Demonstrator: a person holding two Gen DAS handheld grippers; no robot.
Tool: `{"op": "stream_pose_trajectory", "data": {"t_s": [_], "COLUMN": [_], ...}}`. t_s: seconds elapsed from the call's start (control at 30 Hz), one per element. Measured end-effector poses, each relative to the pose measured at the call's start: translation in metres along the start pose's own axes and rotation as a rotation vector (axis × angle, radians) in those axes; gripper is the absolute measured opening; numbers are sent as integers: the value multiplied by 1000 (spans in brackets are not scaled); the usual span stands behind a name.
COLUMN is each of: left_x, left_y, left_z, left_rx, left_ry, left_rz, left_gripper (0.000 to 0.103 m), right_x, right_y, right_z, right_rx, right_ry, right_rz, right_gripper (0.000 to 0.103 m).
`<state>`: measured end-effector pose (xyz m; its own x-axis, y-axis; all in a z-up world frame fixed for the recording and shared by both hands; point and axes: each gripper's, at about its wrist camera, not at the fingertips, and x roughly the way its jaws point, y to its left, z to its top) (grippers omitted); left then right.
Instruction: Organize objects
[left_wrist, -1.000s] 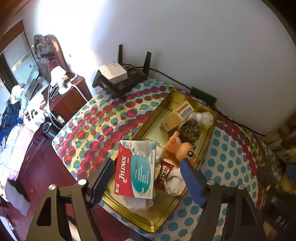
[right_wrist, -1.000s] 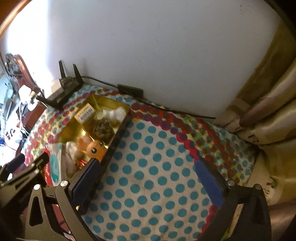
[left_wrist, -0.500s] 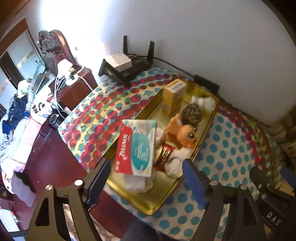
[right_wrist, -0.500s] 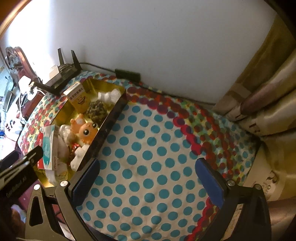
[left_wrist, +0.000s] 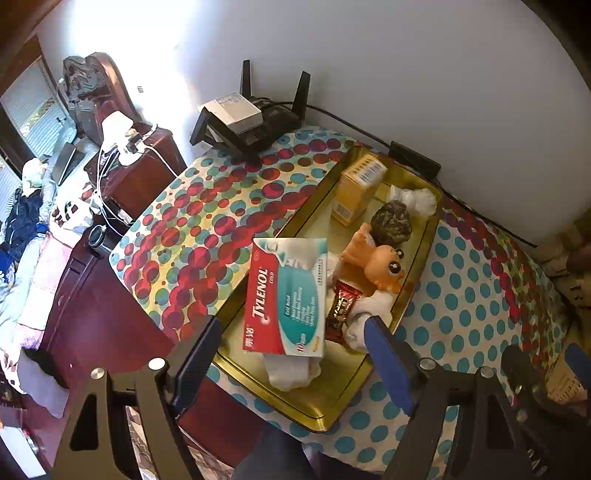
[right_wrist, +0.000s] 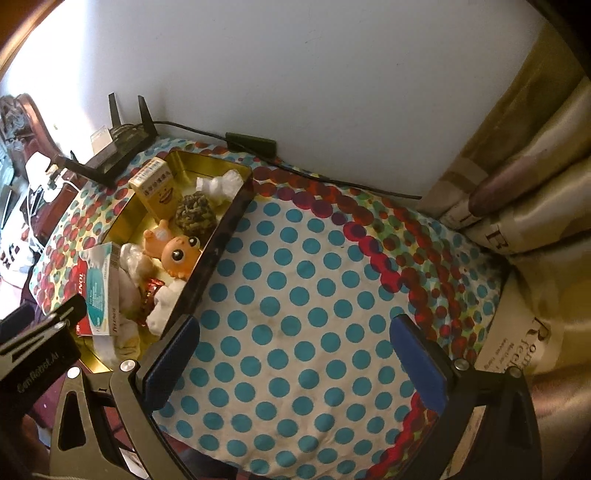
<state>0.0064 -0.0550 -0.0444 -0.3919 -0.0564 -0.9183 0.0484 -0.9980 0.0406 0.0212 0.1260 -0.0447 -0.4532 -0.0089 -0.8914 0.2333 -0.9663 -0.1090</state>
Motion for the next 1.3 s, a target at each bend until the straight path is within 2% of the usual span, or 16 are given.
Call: {"op": "stream_pose_trajectory", "data": {"t_s": [0.33, 0.63, 1.3], "left_x": [8, 2, -6], "left_y": [11, 14, 10], "left_z": [6, 6, -2], "left_rx": [80, 151, 206], "left_ry": [23, 6, -20], "left_rz": [-51, -75, -98], "left_gripper": [82, 82, 82], "right_x": [-9, -11, -28], "right_y": [30, 32, 22], "right_z": [-13, -14, -24], "right_rx": [24, 123, 260], "right_ry": [4, 0, -16], "right_rz": [-64, -117, -131], "right_gripper": [102, 102, 102]}}
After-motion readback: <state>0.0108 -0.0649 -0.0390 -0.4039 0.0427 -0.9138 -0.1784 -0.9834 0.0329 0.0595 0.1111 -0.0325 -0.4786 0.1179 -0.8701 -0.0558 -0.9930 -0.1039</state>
